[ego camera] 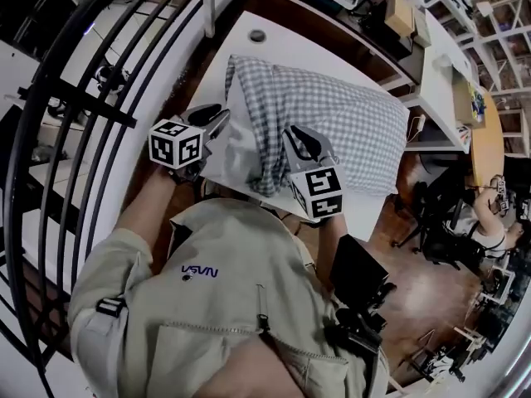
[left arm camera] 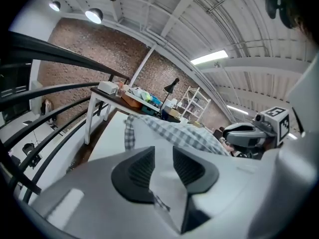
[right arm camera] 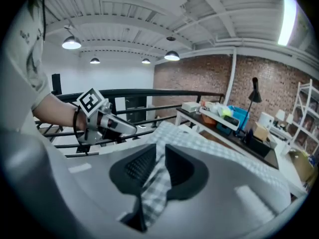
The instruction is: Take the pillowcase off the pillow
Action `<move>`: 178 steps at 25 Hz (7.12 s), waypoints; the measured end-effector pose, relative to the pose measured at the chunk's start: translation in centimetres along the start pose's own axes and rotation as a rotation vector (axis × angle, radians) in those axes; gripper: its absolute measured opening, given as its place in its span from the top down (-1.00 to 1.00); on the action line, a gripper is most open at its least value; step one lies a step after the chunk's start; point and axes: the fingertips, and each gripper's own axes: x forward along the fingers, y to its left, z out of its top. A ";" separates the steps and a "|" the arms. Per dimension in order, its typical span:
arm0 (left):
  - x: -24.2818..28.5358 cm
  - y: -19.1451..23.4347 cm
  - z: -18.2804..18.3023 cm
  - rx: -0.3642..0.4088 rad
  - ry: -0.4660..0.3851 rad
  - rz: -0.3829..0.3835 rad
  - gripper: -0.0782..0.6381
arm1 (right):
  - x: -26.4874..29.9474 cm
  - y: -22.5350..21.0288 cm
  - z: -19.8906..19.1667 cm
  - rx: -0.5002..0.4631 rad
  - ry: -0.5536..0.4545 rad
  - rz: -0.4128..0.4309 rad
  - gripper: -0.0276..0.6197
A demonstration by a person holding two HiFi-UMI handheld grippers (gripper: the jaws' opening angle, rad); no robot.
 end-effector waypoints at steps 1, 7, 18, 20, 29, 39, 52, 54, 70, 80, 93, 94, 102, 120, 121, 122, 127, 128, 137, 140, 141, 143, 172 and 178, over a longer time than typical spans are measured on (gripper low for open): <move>1.0 0.5 0.6 -0.001 -0.005 0.009 0.41 | 0.9 -0.2 0.7 -0.006 -0.013 -0.011 0.73; 6.2 3.3 1.8 -0.003 0.024 0.045 0.13 | 6.5 -2.5 4.4 -0.037 -0.057 -0.051 0.62; 8.6 0.5 0.4 0.137 0.131 -0.049 0.62 | 15.2 -3.6 2.3 -0.048 0.209 -0.008 0.42; 7.9 -0.5 0.8 0.228 0.121 -0.021 0.68 | 15.2 -3.8 2.0 -0.105 0.243 -0.037 0.73; 2.7 -6.8 1.4 0.536 0.048 -0.049 0.70 | 12.7 -8.1 6.3 -0.181 0.134 -0.197 0.89; -3.5 -7.7 3.7 0.322 -0.172 -0.041 0.72 | 8.6 -16.9 2.4 -0.111 0.235 -0.419 0.89; 5.4 0.9 4.2 0.214 -0.048 0.195 0.70 | 5.5 -16.9 -1.9 0.039 0.105 -0.425 0.74; 5.9 1.0 4.5 0.192 -0.048 0.188 0.69 | 3.6 -16.1 -0.8 0.077 0.029 -0.439 0.70; -0.1 -7.3 -6.2 0.486 0.173 0.068 0.10 | -3.4 2.8 -8.2 0.284 0.150 -0.155 0.54; 1.5 -6.8 -4.4 0.651 0.168 0.148 0.74 | -2.3 1.6 -10.8 0.138 0.281 -0.266 0.89; 0.1 -2.8 2.5 0.463 0.035 0.201 0.74 | -9.6 -6.8 -13.5 0.154 0.307 -0.605 0.89; 0.4 -2.1 1.7 0.438 0.051 0.210 0.74 | -9.0 -6.5 -14.4 0.162 0.326 -0.590 0.89; 1.2 -1.5 -3.0 0.410 0.097 0.224 0.73 | -6.2 -4.7 -17.5 0.249 0.354 -0.483 0.89; 0.2 -9.5 -14.1 0.728 0.398 -0.009 0.05 | -3.2 7.8 -17.5 0.498 0.356 -0.001 0.39; 0.7 -8.9 -14.7 0.780 0.422 0.006 0.07 | -2.5 8.1 -18.4 0.485 0.389 0.005 0.39; 1.2 -8.4 -15.0 0.834 0.436 0.023 0.18 | -1.9 8.1 -19.4 0.461 0.418 -0.002 0.39; 1.5 -9.0 -12.2 0.847 0.387 0.023 0.72 | -2.4 6.2 -21.2 0.405 0.450 -0.128 0.90; 1.2 -9.3 -11.1 0.815 0.364 0.015 0.73 | -3.0 5.4 -20.9 0.418 0.428 -0.167 0.90; 0.1 -9.2 -0.7 0.685 0.162 0.017 0.74 | -8.4 -2.6 -18.3 0.353 0.306 -0.498 0.90; -0.1 -7.8 -0.3 0.632 0.157 0.034 0.74 | -9.1 -4.8 -19.3 0.355 0.313 -0.573 0.90; -0.1 -7.3 -0.6 0.617 0.159 0.036 0.74 | -9.3 -5.4 -19.9 0.350 0.326 -0.590 0.90; 0.0 -6.5 -1.9 0.583 0.173 0.037 0.74 | -9.4 -6.0 -21.2 0.352 0.359 -0.601 0.90; 2.7 -6.1 5.5 0.577 -0.006 0.008 0.22 | -6.9 -8.5 -6.4 0.253 0.094 -0.295 0.67; 9.5 -4.1 5.4 0.590 0.101 0.016 0.06 | -1.9 -10.3 -1.3 0.199 -0.014 -0.304 0.67</move>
